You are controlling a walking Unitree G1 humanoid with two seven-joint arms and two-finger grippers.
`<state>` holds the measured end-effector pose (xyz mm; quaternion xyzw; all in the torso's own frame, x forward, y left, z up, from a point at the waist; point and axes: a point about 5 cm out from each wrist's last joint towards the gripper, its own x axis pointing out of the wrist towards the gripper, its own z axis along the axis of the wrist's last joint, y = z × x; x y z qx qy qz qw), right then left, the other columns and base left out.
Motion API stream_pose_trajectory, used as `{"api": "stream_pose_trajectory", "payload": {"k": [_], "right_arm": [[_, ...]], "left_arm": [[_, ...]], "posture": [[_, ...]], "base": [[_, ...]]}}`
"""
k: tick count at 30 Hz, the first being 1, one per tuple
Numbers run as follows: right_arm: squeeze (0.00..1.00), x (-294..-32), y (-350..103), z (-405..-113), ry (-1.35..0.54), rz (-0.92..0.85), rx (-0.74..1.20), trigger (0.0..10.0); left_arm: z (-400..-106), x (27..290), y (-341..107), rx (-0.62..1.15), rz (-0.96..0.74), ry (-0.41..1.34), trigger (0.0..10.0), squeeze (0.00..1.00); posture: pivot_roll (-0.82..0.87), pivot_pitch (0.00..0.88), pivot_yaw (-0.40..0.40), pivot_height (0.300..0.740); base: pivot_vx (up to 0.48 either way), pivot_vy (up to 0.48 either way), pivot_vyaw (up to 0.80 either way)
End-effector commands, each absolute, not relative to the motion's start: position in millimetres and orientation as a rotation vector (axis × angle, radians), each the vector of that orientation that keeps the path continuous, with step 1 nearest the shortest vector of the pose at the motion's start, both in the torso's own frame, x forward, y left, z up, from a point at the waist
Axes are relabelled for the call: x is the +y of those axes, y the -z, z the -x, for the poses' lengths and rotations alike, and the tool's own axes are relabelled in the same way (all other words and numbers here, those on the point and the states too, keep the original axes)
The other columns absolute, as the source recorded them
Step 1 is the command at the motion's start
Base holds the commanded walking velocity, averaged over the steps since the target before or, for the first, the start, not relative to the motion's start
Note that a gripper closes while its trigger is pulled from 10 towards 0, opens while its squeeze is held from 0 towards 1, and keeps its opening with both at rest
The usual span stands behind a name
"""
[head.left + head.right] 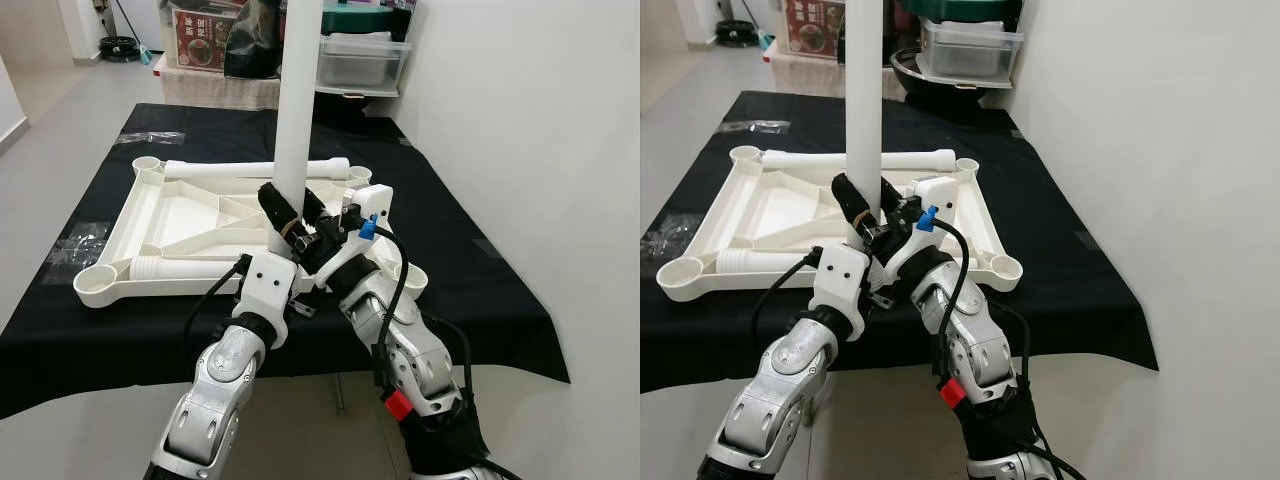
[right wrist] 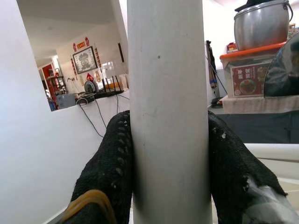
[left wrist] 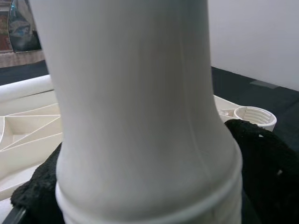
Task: Building children table
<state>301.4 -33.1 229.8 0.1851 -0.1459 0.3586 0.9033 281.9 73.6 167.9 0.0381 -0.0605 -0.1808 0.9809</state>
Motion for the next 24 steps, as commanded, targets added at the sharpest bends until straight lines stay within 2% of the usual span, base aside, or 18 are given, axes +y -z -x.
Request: {"api": "stream_pose_trajectory", "payload": {"k": [1, 2, 3, 4, 19, 20, 21, 22, 24], "right_arm": [[0.0, -27, -224, -297, -0.739, -0.426, -0.293, 0.0], [0.0, -27, -222, -297, -0.74, -0.418, -0.288, 0.0], [0.0, -27, -222, -297, -0.74, -0.418, -0.288, 0.0], [0.0, -27, -220, -296, -0.741, -0.412, -0.284, 0.0], [0.0, -28, -216, -296, -0.725, -0.395, -0.281, 0.0], [0.0, -29, -216, -297, -0.717, -0.386, -0.279, 0.0], [0.0, -29, -216, -297, -0.717, -0.386, -0.279, 0.0], [0.0, -30, -216, -298, -0.708, -0.381, -0.275, 10.0], [0.0, -30, -216, -298, -0.708, -0.381, -0.275, 10.0]], "left_arm": [[-283, 69, -168, -0.122, -0.077, 0.37, 10.0, 0.0], [-283, 70, -168, -0.129, -0.078, 0.366, 5.0, 0.0], [-283, 70, -168, -0.129, -0.078, 0.366, 5.0, 0.0], [-282, 71, -169, -0.137, -0.08, 0.365, 0.0, 0.0], [-277, 70, -163, -0.141, -0.102, 0.373, 0.0, 0.0], [-276, 70, -161, -0.13, -0.114, 0.374, 10.0, 0.0], [-276, 70, -161, -0.13, -0.114, 0.374, 10.0, 0.0], [-276, 73, -159, -0.122, -0.14, 0.372, 10.0, 0.0], [-276, 73, -159, -0.122, -0.14, 0.372, 10.0, 0.0]], "posture": [[0.05, 0.0, -0.109, 0.74], [0.05, 0.0, -0.108, 0.74], [0.05, 0.0, -0.108, 0.74], [0.05, 0.0, -0.107, 0.74], [0.04, 0.0, -0.104, 0.74], [0.04, 0.0, -0.104, 0.74], [0.04, 0.0, -0.104, 0.74], [0.05, 0.0, -0.102, 0.74], [0.05, 0.0, -0.102, 0.74]], "base": [[0.0, 0.0, 0.0], [0.0, 0.0, 0.0], [0.0, 0.0, 0.0], [0.0, 0.0, 0.0], [0.0, 0.0, 0.0], [0.0, 0.0, 0.0], [0.0, 0.0, 0.0], [0.0, 0.0, 0.0], [0.0, 0.0, 0.0]]}}
